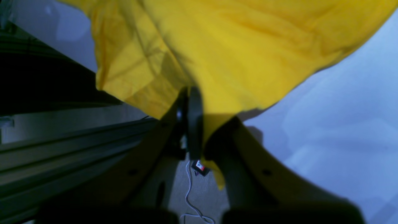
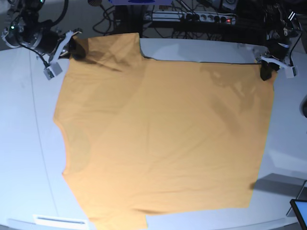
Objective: Fold the T-shirt properly
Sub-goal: 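Lift both held corners and pull the shirt away from the robot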
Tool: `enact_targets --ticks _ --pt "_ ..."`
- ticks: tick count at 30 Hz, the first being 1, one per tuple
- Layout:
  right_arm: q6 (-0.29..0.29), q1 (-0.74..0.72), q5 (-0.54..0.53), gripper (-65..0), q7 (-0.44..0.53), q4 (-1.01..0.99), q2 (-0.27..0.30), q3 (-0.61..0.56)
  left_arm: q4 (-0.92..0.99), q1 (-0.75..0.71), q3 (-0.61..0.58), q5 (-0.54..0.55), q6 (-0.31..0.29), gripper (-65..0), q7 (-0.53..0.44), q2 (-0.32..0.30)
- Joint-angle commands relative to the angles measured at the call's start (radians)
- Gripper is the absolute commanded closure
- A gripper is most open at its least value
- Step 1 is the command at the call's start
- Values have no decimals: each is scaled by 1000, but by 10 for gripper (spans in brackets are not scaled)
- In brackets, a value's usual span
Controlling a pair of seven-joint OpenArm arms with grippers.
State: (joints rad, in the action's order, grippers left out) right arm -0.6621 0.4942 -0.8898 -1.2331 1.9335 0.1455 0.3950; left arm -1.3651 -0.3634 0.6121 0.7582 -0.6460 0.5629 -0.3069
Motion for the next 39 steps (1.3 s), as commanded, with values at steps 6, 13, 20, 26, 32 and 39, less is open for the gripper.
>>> enact_targets --ticks 6,13,20,26,32,39 --pt "-5 1 -19 -3 11 24 22 8 -78 -23 6 14 53 0 -27 -21" --pt "-6 -24 -22 -3 2 39 52 68 -79 -23 78 14 53 0 -22 -21" --pt "-3 -38 -144 -3 2 39 105 77 -86 -23 107 14 53 0 -20 -27" --pt "54 -56 -154 -3 2 39 104 63 -147 -23 105 14 53 0 -19 -19" --pt "58 -73 -154 -3 2 40 104 17 -179 -23 107 14 55 0 -19 -19" --pt "58 -110 -154 -3 0 42 105 12 -178 -23 127 14 55 0 -19 -19"
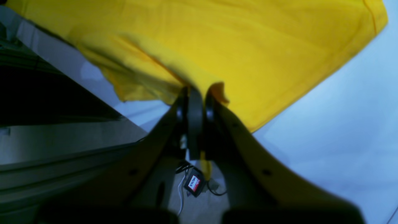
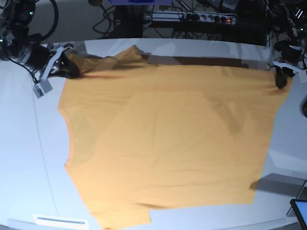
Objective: Fold the T-shirt properly
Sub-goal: 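Lift both held corners and pull the shirt away from the robot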
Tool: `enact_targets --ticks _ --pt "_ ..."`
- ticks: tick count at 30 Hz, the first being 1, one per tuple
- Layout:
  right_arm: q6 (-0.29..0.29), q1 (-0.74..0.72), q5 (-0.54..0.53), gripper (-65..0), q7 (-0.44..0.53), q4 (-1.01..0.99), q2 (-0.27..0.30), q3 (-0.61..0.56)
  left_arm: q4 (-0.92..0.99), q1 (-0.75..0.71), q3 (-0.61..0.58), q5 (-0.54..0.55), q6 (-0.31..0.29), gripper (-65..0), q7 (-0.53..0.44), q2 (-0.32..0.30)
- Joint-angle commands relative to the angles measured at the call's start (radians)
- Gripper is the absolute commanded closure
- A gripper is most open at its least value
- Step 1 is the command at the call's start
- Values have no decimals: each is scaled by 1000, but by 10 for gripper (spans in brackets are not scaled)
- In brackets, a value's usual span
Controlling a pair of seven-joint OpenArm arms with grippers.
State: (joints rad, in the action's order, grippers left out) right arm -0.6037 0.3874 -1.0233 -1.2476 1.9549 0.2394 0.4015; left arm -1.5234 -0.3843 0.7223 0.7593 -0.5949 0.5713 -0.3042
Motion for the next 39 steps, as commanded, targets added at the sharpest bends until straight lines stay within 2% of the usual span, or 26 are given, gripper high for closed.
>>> enact_targets --ticks 1,7,18,30,35,39 --pt "0 -12 -21 -3 15 21 11 4 -19 -2 33 13 3 0 -27 -19" --pt "0 -67 -21 -3 -45 22 11 6 -21 -2 82 13 3 0 -27 -14" --pt "1 -121 -21 -3 -48 27 11 4 -19 6 153 13 3 0 -27 -13" --pt "1 -167 -21 -3 -76 27 11 4 -12 9 147 19 3 0 -27 -6" --pt "1 -167 -21 -3 -76 27 11 3 -19 9 150 21 3 0 -26 23" --pt "1 -167 -21 -3 -73 27 10 -22 -32 23 151 22 3 0 45 35"
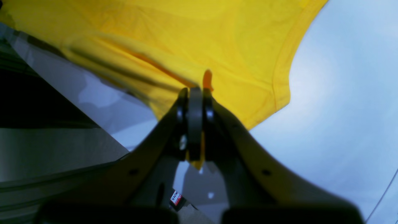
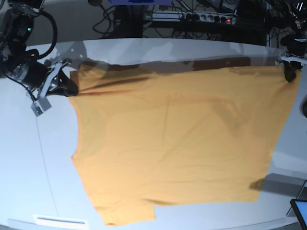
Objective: Fold the T-shirt properly
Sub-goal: 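Lift both held corners and pull the shirt away from the robot, then drag the held edge across the shirt, folding it over the body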
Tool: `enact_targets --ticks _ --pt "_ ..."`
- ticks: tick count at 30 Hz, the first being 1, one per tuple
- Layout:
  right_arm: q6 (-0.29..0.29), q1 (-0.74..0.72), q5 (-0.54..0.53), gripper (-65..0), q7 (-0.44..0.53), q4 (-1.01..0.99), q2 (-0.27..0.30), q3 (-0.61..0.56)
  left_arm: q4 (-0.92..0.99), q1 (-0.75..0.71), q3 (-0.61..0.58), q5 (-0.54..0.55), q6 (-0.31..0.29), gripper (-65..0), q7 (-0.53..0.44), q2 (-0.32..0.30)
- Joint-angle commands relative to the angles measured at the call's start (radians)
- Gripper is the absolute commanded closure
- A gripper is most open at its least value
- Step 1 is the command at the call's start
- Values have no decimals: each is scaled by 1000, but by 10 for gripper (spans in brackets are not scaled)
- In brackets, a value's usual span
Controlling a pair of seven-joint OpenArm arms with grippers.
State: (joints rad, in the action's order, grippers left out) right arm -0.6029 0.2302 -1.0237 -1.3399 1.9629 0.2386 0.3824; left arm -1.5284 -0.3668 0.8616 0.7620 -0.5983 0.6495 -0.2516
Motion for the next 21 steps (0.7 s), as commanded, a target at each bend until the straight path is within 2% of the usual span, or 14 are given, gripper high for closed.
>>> enact_targets --ticks 1,9,14,21 --pt "1 -10 -20 -3 21 19 12 -15 -36 15 14 20 7 0 -21 -10" --pt "1 -21 -20 -3 26 19 5 -59 -168 22 14 17 10 0 -13 31" --pt "1 -24 -20 -3 26 19 9 -61 -234 25 14 17 73 0 10 31" --pt "1 -59 -20 -3 26 19 8 -69 -252 48 15 14 125 0 8 24"
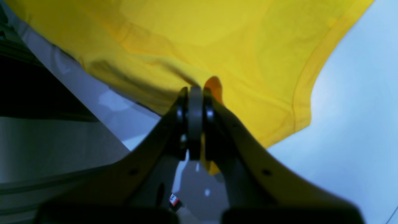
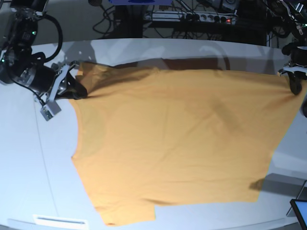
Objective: Fold the T-shirt properly
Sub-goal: 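Drag the held edge across the shirt, folding it over the body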
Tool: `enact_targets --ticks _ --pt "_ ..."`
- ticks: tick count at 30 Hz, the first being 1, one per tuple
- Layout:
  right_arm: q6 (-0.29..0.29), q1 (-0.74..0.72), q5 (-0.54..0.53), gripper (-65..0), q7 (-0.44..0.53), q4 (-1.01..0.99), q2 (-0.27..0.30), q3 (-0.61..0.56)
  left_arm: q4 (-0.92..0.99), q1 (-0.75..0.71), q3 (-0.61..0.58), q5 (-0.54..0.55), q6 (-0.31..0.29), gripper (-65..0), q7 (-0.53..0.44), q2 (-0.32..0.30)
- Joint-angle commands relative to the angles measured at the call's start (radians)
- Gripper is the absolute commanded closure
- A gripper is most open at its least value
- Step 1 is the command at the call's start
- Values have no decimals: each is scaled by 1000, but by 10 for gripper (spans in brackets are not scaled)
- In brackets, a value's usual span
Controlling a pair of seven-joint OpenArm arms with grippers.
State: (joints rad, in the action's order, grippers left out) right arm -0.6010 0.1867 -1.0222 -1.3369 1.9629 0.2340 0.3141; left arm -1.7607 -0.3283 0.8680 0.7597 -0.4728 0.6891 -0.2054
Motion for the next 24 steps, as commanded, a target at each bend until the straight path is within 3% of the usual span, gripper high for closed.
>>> enact_targets --ticks 1,7,15,24 --pt "-1 -17 -22 -3 23 19 14 -7 -17 16 13 16 10 0 -32 -22" --pt "-1 -40 -22 -3 23 17 14 -7 -14 74 118 16 35 0 -24 -18" --pt "-1 -82 -22 -3 23 14 11 -13 -11 87 115 14 35 0 -24 -18" --pt "-1 -129 -16 -3 56 10 -6 -137 83 134 113 10 36 0 -26 -15"
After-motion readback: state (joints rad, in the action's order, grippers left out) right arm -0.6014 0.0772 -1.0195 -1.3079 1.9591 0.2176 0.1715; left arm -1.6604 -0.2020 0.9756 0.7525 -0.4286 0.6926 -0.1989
